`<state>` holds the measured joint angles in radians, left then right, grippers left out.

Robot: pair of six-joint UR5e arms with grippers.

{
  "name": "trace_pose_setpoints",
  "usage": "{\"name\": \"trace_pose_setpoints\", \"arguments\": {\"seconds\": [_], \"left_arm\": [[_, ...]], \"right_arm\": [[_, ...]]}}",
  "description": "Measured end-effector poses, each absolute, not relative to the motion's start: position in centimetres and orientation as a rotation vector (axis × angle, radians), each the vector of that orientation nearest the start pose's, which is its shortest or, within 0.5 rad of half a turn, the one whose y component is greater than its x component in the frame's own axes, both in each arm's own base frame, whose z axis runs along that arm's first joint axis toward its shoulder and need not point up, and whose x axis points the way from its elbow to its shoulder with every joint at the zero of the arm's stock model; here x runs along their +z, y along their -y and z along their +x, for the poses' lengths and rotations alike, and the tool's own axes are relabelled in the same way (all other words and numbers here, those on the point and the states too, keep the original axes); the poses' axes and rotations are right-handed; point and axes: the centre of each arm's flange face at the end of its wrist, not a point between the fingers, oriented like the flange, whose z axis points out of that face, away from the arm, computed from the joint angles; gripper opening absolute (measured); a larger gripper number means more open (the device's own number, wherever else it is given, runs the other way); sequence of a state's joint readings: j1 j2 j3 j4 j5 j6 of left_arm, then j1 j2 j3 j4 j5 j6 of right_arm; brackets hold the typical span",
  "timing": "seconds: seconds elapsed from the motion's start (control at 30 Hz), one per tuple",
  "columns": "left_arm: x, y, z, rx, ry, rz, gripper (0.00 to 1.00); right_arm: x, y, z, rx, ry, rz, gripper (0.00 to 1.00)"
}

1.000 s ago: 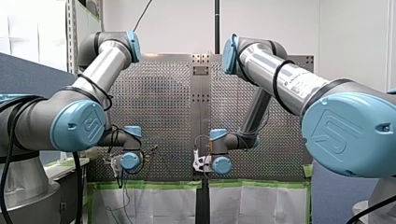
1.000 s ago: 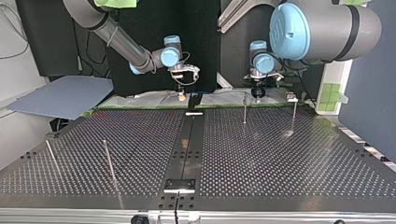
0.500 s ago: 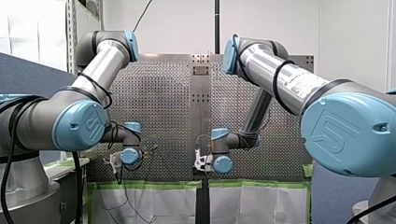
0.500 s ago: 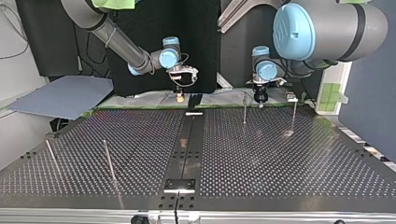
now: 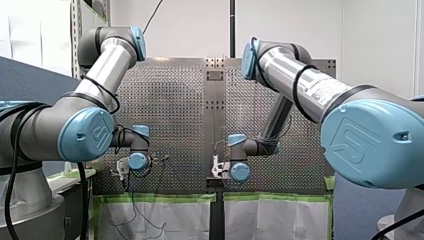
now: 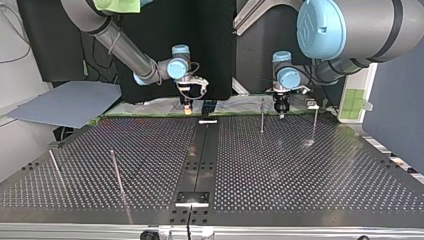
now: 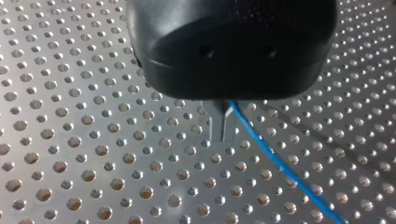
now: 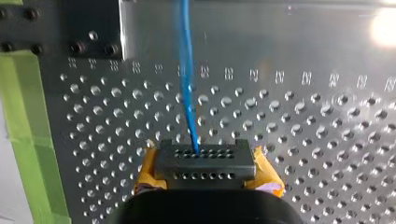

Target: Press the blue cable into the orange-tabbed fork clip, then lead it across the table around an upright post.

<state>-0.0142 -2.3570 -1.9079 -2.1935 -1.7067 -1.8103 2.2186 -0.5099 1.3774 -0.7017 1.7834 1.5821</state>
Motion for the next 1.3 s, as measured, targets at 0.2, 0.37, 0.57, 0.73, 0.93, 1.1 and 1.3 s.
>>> {"name": "trace_pose_setpoints", "arguments": {"seconds": [0.2,0.37,0.57,0.73,0.93,1.1,1.3], "left_arm": [[-0.6,12.7,55.0,-0.070,-1.715,-0.293,0.00],[-0.5,12.6,55.1,-0.074,-1.707,-0.293,0.00],[-0.4,12.6,55.2,-0.075,-1.703,-0.278,0.28],[-0.5,12.6,55.1,-0.064,-1.714,-0.267,0.52],[-0.8,12.6,54.7,-0.064,-1.753,-0.251,0.82],[-1.1,12.4,54.3,-0.023,-1.798,-0.222,1.00],[-1.5,12.2,53.4,0.042,-1.865,-0.182,1.00]], "right_arm": [[-4.4,50.6,50.2,1.385,1.067,1.650,0.00],[-4.4,51.3,49.4,1.375,1.079,1.641,0.00],[-4.4,51.5,49.2,1.368,1.080,1.643,0.00],[-4.5,51.4,49.2,1.367,1.077,1.648,0.00],[-4.5,51.3,49.3,1.366,1.074,1.652,0.00],[-4.5,51.1,49.5,1.367,1.072,1.654,0.00],[-4.5,51.1,49.5,1.367,1.072,1.654,0.00]]}}
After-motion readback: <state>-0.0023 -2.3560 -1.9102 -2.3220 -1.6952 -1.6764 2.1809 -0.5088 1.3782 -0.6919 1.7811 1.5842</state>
